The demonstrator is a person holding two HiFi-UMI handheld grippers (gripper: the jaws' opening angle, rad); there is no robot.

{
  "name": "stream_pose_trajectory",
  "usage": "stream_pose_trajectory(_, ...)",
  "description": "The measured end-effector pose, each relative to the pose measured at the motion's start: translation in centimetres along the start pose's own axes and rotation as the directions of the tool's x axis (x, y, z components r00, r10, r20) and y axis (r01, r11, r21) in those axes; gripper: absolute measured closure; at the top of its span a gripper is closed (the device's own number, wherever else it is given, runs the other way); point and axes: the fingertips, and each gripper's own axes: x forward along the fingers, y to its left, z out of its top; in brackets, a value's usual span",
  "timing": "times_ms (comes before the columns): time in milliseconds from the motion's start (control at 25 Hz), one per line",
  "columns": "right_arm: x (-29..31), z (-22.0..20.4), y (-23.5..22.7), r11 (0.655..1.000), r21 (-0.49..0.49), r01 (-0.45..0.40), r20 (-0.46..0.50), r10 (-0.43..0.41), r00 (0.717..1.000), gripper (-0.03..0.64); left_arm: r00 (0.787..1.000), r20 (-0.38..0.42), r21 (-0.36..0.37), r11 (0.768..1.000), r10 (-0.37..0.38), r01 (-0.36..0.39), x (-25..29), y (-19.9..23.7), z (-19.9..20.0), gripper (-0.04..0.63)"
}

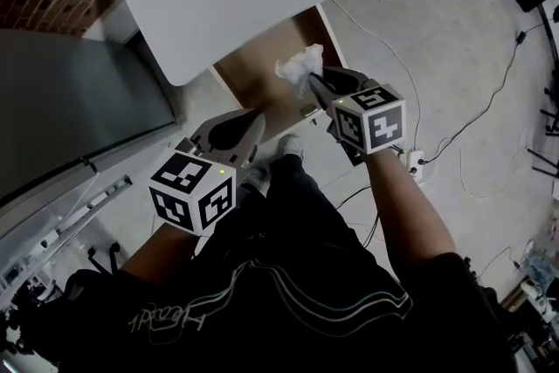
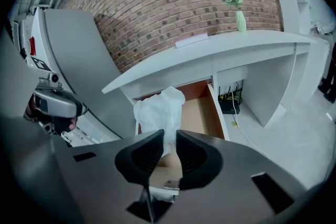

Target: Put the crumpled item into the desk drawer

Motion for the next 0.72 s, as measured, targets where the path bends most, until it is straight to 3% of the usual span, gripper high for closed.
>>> stream_pose_trajectory(360,6.3,-3.7,-3.0,0.998,-0.054,-0.014,-0.157,0.005,0.988,0.529,0.998,0.004,-0.065,0.996,0.063,-0.063,0.7,2.6,-1.5,0.574)
stream_pose_trajectory(720,11.7,-7.8,-5.0,0.999,-0.042,-0.013,-0.33,-0.002,0.944,0.526,0.995,0.003,-0.123,0.988,0.099,-0.098,1.8,5.2,-2.8,0.574)
